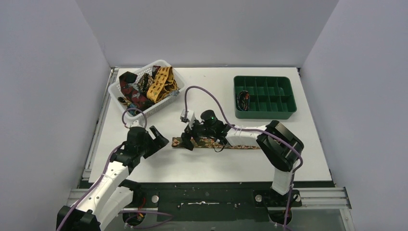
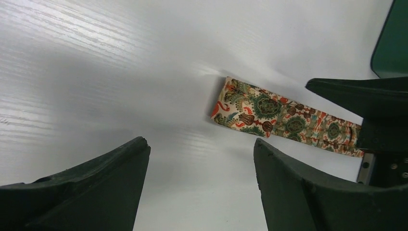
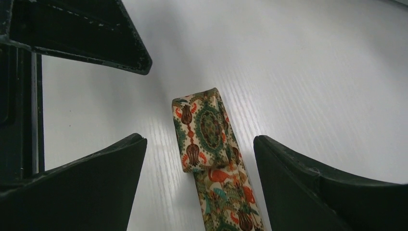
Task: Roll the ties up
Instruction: Roll the tie at the center of the board.
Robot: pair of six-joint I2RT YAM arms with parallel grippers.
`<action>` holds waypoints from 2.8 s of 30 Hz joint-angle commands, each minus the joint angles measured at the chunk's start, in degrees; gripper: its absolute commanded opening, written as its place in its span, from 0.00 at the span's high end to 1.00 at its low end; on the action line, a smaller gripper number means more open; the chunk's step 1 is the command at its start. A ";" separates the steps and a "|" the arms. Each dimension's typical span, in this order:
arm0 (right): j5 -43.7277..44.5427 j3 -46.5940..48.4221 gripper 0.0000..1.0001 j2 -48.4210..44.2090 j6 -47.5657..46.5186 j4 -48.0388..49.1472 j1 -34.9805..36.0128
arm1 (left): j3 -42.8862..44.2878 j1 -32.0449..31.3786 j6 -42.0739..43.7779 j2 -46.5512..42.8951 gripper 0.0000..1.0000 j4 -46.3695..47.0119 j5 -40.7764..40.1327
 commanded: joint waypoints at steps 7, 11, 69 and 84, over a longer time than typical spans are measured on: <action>-4.48 9.60 0.14 7.69 -13.53 -3.30 2.54 | -1.76 2.52 -0.43 -0.82 0.23 4.90 5.90; -3.68 12.79 0.13 11.32 -17.39 -7.32 2.53 | -1.66 2.67 -0.57 -0.75 0.23 5.66 7.10; 14.95 -8.14 0.11 -17.31 44.69 -12.92 -2.77 | -8.70 3.89 -4.47 -10.09 0.13 7.01 7.35; 12.97 -6.45 0.38 -11.47 52.12 -6.60 2.81 | -8.92 4.14 -5.07 -9.40 0.14 6.61 8.05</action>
